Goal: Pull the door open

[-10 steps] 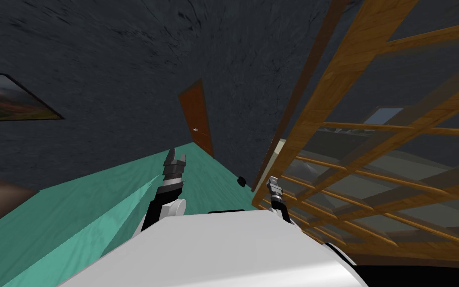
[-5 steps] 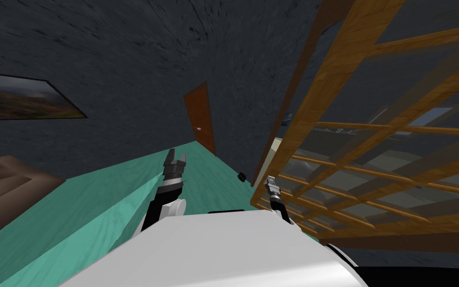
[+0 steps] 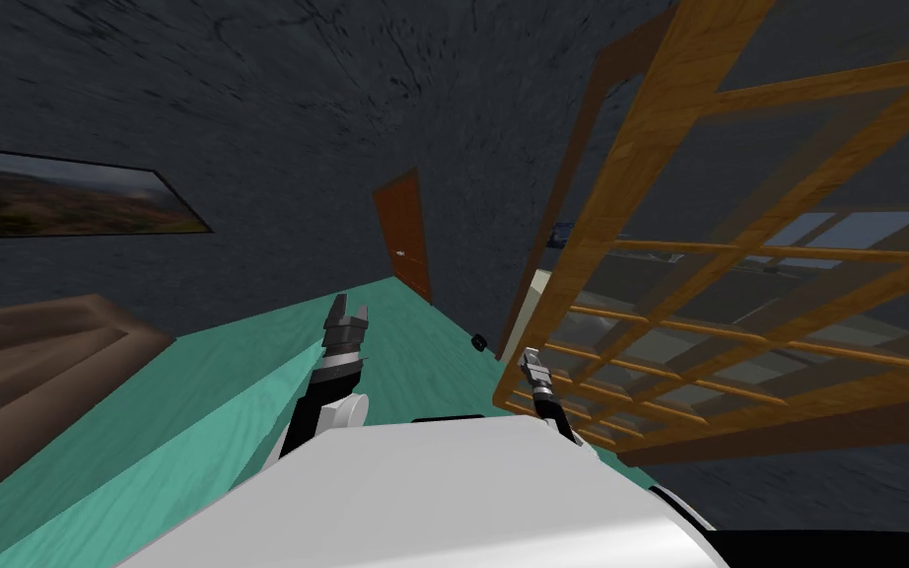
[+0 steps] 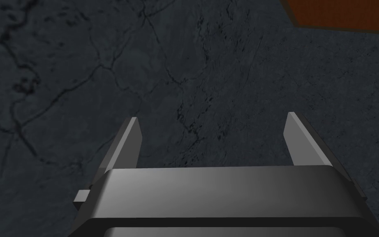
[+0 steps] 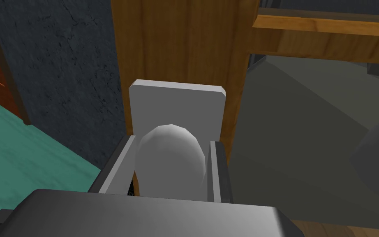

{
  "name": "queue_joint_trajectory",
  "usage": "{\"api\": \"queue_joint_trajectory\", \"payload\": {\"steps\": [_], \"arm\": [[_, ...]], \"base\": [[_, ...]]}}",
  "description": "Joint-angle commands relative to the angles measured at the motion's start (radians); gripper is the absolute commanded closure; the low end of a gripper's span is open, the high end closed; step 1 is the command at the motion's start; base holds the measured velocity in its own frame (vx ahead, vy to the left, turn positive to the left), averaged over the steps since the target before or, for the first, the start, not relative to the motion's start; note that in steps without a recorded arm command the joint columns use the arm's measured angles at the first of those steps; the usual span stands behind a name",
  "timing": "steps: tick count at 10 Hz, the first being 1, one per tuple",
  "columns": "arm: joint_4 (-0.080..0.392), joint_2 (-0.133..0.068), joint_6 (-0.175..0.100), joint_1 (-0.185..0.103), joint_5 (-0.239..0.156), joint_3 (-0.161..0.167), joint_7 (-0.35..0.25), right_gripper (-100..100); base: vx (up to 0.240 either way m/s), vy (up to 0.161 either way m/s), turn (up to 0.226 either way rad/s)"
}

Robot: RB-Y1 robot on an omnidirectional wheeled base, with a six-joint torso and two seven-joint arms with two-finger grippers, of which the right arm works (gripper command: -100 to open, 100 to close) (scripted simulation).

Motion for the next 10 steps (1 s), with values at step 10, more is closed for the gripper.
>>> {"api": "queue_joint_trajectory", "payload": {"steps": [10], "arm": [[-0.042, -0.064, -0.055, 0.045, 0.073, 0.136, -0.097, 100]], "base": [[-0.217, -0.026, 0.05]]}}
